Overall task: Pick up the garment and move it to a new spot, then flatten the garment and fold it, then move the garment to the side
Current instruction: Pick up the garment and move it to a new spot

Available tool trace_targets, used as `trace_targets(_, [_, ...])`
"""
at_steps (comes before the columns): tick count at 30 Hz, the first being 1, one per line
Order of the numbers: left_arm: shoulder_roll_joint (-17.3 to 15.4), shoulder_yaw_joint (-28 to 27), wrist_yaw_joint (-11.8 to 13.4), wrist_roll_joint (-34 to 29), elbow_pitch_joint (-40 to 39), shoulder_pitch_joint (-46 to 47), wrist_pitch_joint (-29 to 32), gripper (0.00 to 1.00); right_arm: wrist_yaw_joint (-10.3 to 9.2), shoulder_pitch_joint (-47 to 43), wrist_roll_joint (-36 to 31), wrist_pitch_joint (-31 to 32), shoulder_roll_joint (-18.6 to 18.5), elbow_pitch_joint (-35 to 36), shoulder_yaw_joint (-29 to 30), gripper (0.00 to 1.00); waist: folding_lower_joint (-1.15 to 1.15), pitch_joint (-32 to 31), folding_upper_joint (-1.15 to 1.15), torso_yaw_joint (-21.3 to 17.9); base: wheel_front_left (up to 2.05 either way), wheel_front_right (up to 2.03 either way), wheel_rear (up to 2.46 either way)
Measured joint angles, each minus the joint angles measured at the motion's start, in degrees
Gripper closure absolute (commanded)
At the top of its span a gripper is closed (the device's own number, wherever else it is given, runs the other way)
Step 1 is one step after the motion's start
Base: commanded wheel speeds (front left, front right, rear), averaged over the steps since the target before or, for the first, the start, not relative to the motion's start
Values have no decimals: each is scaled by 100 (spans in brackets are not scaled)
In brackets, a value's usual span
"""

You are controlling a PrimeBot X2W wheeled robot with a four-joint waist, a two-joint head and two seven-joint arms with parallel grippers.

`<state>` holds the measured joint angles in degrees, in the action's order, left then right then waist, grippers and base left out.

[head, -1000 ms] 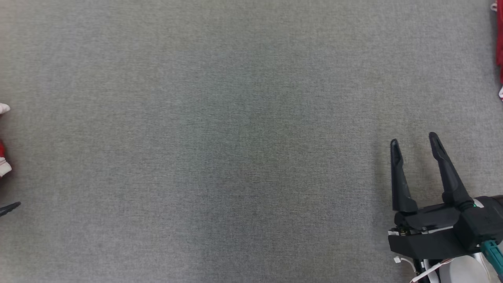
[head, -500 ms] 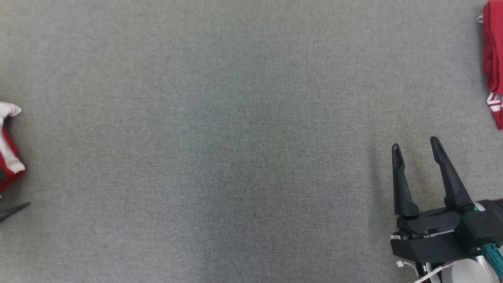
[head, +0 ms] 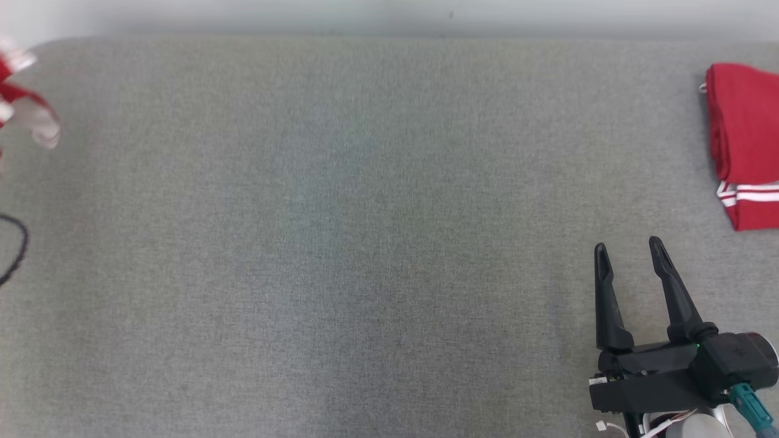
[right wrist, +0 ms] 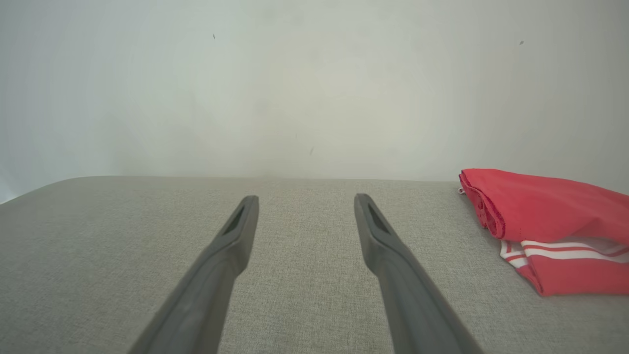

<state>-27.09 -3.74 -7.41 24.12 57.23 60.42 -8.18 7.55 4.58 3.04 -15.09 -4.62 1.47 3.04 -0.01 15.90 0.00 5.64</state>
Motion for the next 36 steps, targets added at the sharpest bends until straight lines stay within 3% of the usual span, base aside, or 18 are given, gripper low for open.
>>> trace_targets(7, [169, 759, 0, 275, -1293, 189, 97, 100, 0, -56, 98, 0, 111, -114, 80, 0, 0, -356, -1, -106, 0, 0, 0])
trace_targets(14, [530, 1054, 8, 381, -2215, 78, 367, 100, 0, -111, 187, 0, 154, -194, 111, 0, 0, -502, 0, -401, 0, 0, 0])
trace_targets(27, [1400, 1749, 453, 382, -4423, -1009, 918, 100, 0, -113, 527, 0, 163, -321, 105, 0, 0, -582, 0, -1316, 0, 0, 0])
trace_targets(36, [1785, 2314, 591, 330, -4900, -1950, 1005, 100, 0, -116, 613, 0, 164, -378, 48, 0, 1, -526, -1, -1684, 0, 0, 0])
